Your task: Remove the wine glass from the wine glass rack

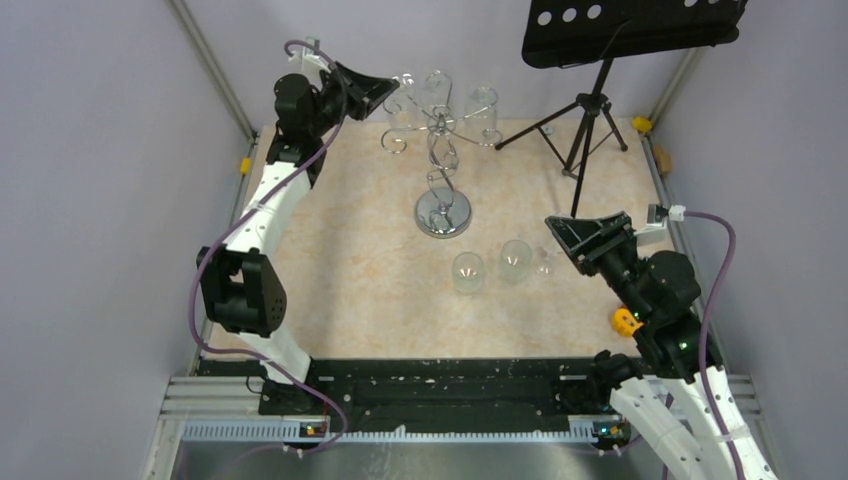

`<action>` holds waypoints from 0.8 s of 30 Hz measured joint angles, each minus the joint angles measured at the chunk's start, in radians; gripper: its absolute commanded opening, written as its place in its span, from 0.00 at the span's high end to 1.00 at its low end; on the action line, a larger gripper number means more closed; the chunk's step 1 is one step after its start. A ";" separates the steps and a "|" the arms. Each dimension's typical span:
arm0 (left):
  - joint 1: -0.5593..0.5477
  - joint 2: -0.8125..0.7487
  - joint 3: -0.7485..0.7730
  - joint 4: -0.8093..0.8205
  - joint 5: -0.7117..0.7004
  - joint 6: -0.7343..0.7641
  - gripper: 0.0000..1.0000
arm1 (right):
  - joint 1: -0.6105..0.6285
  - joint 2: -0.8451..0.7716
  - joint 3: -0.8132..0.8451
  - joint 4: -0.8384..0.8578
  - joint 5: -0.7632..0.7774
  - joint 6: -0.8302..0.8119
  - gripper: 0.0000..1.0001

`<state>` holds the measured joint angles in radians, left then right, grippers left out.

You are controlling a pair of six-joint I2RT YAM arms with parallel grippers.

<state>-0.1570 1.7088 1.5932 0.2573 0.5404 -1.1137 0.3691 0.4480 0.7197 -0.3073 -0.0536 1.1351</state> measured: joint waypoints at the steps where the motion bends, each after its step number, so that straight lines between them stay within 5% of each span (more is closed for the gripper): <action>1: 0.000 0.000 0.000 0.001 0.012 -0.005 1.00 | 0.000 0.000 0.000 0.000 0.000 0.000 0.43; 13: 0.008 -0.045 -0.049 -0.126 0.064 -0.009 1.00 | 0.000 -0.002 0.000 0.000 0.000 0.000 0.37; 24: 0.027 -0.239 -0.143 -0.228 -0.066 0.054 1.00 | 0.000 -0.023 0.000 0.016 -0.016 -0.011 0.25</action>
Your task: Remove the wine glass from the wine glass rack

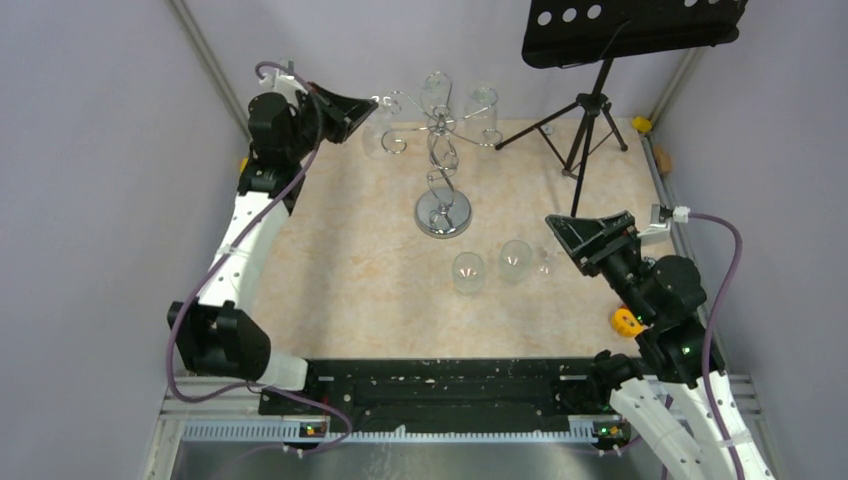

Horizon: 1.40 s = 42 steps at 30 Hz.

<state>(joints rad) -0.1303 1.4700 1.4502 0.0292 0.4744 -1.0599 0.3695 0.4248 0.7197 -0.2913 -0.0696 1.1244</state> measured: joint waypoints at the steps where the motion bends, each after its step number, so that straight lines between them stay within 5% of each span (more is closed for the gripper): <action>1: 0.004 -0.023 -0.014 -0.001 -0.013 0.001 1.00 | 0.000 -0.001 0.000 0.006 -0.003 -0.005 0.27; 9: 0.014 -0.244 -0.232 0.016 -0.118 -0.028 1.00 | 0.000 0.040 -0.002 0.031 -0.055 -0.060 0.30; 18: 0.014 -0.552 -0.431 -0.021 -0.163 -0.095 1.00 | 0.006 0.136 -0.132 0.318 -0.186 -0.063 0.35; 24: 0.015 -0.722 -0.561 -0.060 -0.030 -0.177 1.00 | 0.136 0.269 -0.130 0.524 -0.214 -0.164 0.31; 31: 0.014 -0.782 -0.565 -0.168 0.221 -0.179 1.00 | 0.383 0.446 -0.074 0.678 -0.216 -0.467 0.28; 42: 0.010 -0.824 -0.594 -0.237 0.443 -0.151 1.00 | 0.483 0.715 0.098 0.845 -0.385 -0.842 0.40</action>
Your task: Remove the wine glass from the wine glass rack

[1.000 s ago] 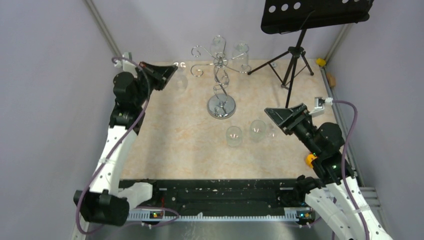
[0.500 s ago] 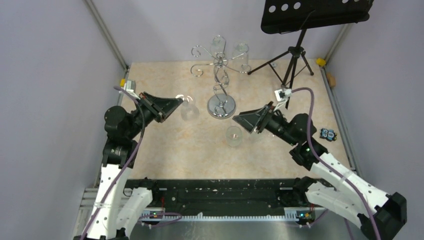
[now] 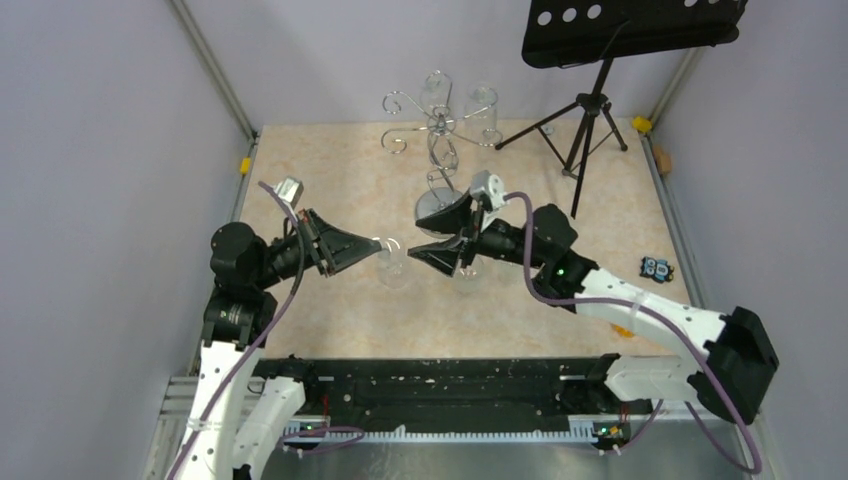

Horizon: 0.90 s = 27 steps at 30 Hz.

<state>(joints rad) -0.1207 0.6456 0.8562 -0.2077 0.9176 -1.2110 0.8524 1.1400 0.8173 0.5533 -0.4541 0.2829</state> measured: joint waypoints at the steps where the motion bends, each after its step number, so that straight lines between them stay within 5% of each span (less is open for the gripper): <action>1: 0.000 0.000 0.000 -0.003 0.006 0.006 1.00 | 0.012 0.027 0.018 0.008 -0.026 -0.023 0.41; 17: 0.000 0.024 0.015 -0.033 0.066 0.043 1.00 | 0.072 0.217 0.058 0.177 -0.314 -0.134 0.58; 24: 0.000 0.025 0.016 -0.033 0.077 0.043 1.00 | 0.081 0.277 0.105 0.193 -0.359 -0.134 0.75; 27: 0.000 0.024 0.016 -0.033 0.086 0.039 1.00 | 0.082 0.292 0.113 0.203 -0.372 -0.125 0.90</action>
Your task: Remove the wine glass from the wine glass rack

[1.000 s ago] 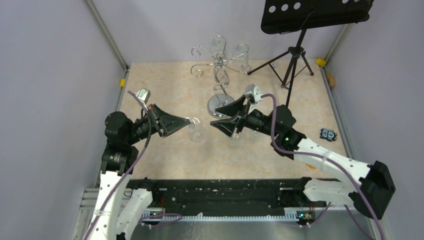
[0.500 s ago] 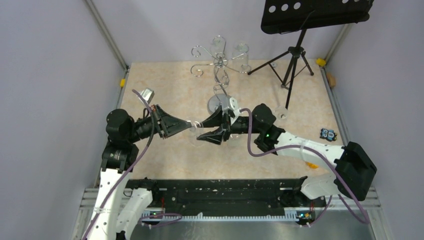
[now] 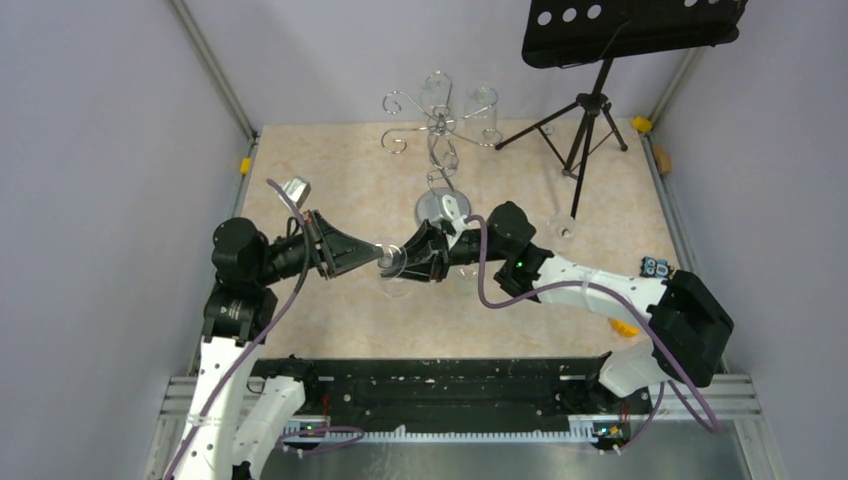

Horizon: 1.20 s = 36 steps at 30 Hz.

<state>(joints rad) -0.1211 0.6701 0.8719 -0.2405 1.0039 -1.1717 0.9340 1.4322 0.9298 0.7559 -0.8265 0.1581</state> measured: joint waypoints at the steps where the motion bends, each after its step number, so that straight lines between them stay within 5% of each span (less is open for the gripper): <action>1: 0.000 0.000 0.000 0.000 0.002 -0.003 0.99 | 0.000 0.003 0.002 0.003 -0.004 0.002 0.99; 3: 0.000 0.000 0.004 -0.003 0.004 -0.021 0.87 | 0.000 0.003 0.002 0.019 -0.013 0.000 1.00; 7: 0.000 -0.006 0.011 0.011 -0.016 -0.028 0.40 | 0.001 0.002 -0.002 0.054 0.002 0.028 1.00; 10: 0.000 -0.021 0.013 0.026 -0.046 -0.024 0.29 | 0.002 -0.018 -0.039 0.102 0.072 0.051 1.00; 23: 0.000 -0.052 -0.149 0.153 -0.231 -0.118 0.26 | 0.006 -0.262 -0.271 0.419 0.573 0.213 1.00; 36: -0.001 -0.026 -0.212 0.428 -0.174 -0.309 0.29 | 0.032 -0.132 -0.278 0.710 0.959 0.430 1.00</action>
<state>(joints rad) -0.1223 0.6437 0.6598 0.1875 0.8299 -1.4803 0.9661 1.2999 0.6518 1.4658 0.1322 0.5884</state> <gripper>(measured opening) 0.709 0.055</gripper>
